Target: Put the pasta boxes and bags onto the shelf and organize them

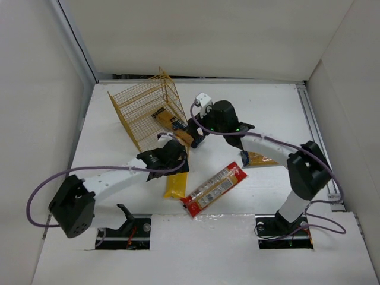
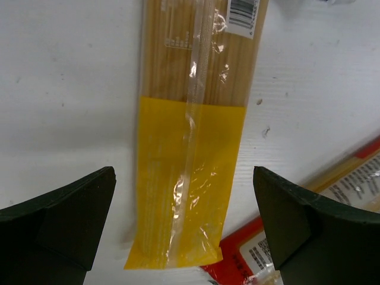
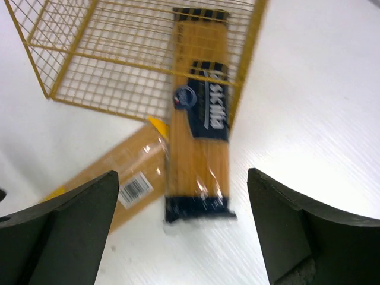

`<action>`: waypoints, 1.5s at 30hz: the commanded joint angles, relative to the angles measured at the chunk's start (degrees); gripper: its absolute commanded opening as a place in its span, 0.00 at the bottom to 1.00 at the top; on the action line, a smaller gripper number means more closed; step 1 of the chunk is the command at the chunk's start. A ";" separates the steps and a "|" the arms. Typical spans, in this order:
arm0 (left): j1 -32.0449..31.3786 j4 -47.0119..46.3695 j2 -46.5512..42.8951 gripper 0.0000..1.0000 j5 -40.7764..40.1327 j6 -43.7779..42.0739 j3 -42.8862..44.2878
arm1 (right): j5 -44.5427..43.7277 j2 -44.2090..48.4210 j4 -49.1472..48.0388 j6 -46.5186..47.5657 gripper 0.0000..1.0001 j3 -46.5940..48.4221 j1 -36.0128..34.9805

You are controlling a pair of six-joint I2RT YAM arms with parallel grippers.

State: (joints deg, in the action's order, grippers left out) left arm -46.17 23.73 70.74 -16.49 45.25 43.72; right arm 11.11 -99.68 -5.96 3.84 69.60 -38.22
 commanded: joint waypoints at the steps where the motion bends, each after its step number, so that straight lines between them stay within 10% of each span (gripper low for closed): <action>1: -1.29 -3.15 5.27 0.99 -1.00 -3.41 3.03 | -2.33 7.46 -3.01 -0.06 0.93 -6.57 2.97; 14: -1.29 -5.44 26.37 0.98 -4.25 -3.33 6.99 | -1.19 24.52 -3.01 -0.06 0.93 -17.66 10.36; 23: -1.90 1.65 26.05 0.00 -5.04 1.84 5.76 | -0.66 27.08 -3.01 -0.06 0.93 -18.71 10.36; 36: -15.17 29.52 9.07 0.00 -13.30 36.63 5.67 | 0.40 28.93 -3.01 -0.06 0.93 -19.77 10.88; 45: -15.17 26.03 8.88 0.00 -32.27 46.24 11.72 | 0.40 29.45 -3.01 1.08 0.93 -19.77 10.88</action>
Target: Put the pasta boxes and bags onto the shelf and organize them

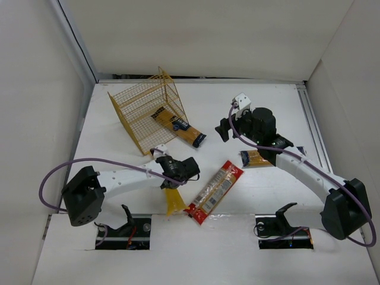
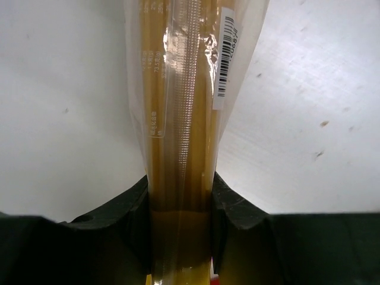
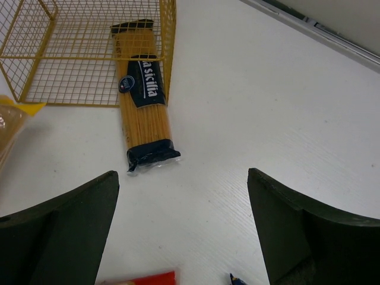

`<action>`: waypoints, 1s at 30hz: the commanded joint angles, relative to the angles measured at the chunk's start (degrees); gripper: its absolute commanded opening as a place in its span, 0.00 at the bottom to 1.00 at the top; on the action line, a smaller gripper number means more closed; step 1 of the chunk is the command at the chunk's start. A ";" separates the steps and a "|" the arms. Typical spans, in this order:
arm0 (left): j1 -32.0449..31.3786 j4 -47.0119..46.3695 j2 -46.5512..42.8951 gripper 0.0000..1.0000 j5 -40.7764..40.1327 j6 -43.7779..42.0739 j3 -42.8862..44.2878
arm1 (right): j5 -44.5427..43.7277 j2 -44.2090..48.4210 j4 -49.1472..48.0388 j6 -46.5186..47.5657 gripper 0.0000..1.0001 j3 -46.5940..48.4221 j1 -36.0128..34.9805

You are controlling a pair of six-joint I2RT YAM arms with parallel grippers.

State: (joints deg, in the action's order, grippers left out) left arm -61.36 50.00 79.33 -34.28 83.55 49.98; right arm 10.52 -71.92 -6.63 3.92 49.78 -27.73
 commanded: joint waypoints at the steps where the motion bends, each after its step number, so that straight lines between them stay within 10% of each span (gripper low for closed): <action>1: 0.02 -1.12 1.26 0.00 -16.76 5.86 6.35 | 0.99 1.70 -2.33 1.00 0.93 0.05 0.39; 20: 13.90 -29.95 5.66 0.00 -3.51 -21.75 5.04 | 1.51 2.75 -2.33 1.52 0.93 -1.53 2.76; 30: 12.84 -27.95 4.86 0.00 -0.70 -16.84 1.26 | 2.13 2.22 -2.33 1.53 0.93 -1.53 3.29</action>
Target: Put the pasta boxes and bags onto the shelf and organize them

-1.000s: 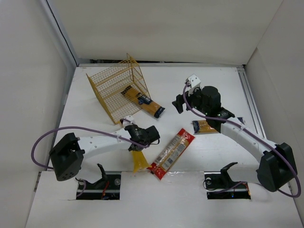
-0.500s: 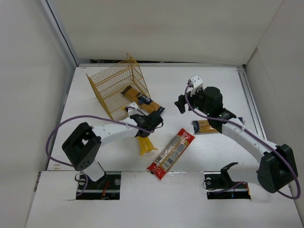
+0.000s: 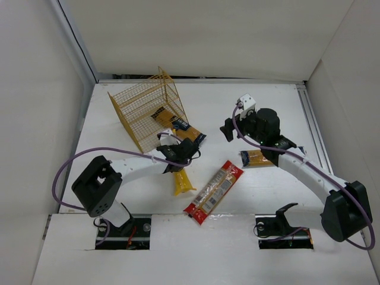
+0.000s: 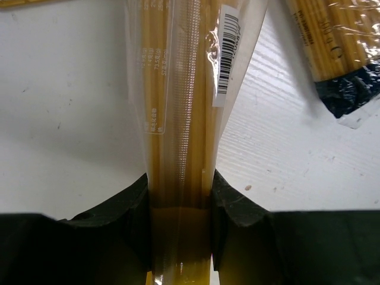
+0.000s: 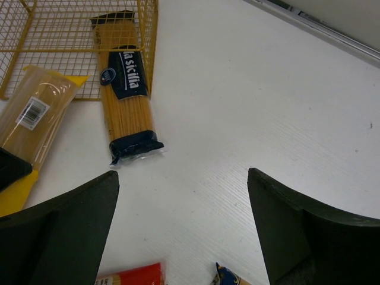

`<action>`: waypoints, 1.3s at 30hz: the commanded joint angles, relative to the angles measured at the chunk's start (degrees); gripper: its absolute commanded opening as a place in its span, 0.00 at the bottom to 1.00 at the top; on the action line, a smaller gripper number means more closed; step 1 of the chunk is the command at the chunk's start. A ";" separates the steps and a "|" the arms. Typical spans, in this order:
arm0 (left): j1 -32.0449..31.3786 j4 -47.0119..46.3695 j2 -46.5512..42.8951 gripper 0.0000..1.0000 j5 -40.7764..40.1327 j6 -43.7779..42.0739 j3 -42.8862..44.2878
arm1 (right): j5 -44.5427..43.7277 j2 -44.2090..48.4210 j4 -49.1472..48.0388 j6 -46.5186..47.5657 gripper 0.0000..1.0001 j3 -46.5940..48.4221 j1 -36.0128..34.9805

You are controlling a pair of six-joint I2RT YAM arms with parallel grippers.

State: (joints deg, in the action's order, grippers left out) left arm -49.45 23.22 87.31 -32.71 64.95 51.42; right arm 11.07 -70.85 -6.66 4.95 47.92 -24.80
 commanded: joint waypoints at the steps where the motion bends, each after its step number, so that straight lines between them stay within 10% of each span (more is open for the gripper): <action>1: 1.72 -0.29 -2.24 0.00 -1.40 1.76 0.34 | 1.59 0.54 -2.31 0.50 0.93 0.33 0.36; 32: 24.31 -1.51 7.78 0.00 -4.30 -9.40 13.36 | 0.98 2.91 1.82 3.22 0.94 0.42 2.47; 36: 25.37 -1.51 10.16 0.68 -1.75 -12.56 14.59 | 0.97 3.43 3.05 3.75 0.94 0.42 2.47; 39: 24.23 -3.09 10.16 0.87 0.72 -15.63 12.66 | 0.44 3.44 3.05 3.75 0.94 0.42 2.47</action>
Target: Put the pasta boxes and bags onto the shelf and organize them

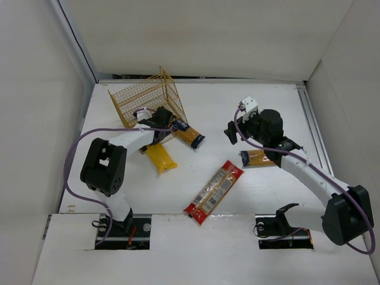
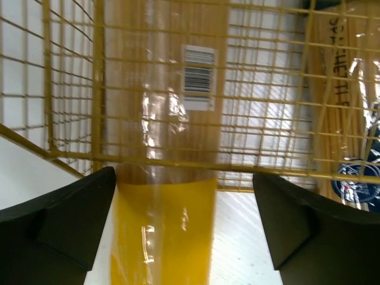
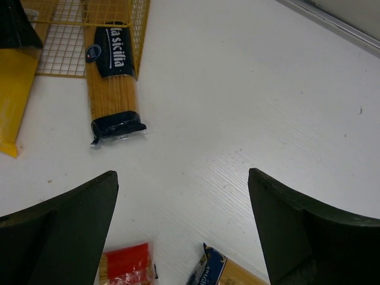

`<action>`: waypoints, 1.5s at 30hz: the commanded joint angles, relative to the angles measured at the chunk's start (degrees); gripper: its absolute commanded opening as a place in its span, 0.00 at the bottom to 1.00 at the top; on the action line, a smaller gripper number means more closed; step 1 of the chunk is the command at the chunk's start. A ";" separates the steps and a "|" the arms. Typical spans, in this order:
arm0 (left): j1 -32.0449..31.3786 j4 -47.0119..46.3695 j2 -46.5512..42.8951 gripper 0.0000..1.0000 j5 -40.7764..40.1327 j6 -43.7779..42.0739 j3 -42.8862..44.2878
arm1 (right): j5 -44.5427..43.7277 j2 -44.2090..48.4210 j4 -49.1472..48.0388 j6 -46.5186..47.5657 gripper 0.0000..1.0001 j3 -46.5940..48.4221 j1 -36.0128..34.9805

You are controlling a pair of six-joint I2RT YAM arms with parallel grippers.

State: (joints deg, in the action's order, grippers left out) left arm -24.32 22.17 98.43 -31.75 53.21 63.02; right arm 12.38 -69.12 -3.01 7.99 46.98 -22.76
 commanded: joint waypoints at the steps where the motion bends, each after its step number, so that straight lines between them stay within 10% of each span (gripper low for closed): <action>1: -2.56 -2.05 -0.96 1.00 0.28 -3.90 0.53 | -0.87 1.71 -0.08 1.23 0.94 1.36 0.44; 11: -13.02 -2.65 -13.41 1.00 5.29 -7.38 -9.40 | -5.16 6.26 13.09 -3.06 1.00 -0.66 0.44; 19: -44.30 -18.12 -18.37 1.00 18.18 -32.02 -15.04 | -12.47 13.39 25.05 -6.22 1.00 -4.44 5.53; 41: -49.34 -16.03 -5.72 1.00 33.69 -33.97 -15.48 | -7.90 23.24 31.66 -0.61 1.00 -3.30 16.17; 45: -49.34 -9.10 1.38 0.58 28.51 -29.93 -11.88 | -7.90 23.24 31.13 -0.61 1.00 -3.30 16.17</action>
State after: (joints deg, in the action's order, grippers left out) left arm -73.38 7.33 93.27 -3.77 19.62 50.04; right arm 3.62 -46.52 28.88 6.68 42.22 -6.81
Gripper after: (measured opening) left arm 0.636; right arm 0.998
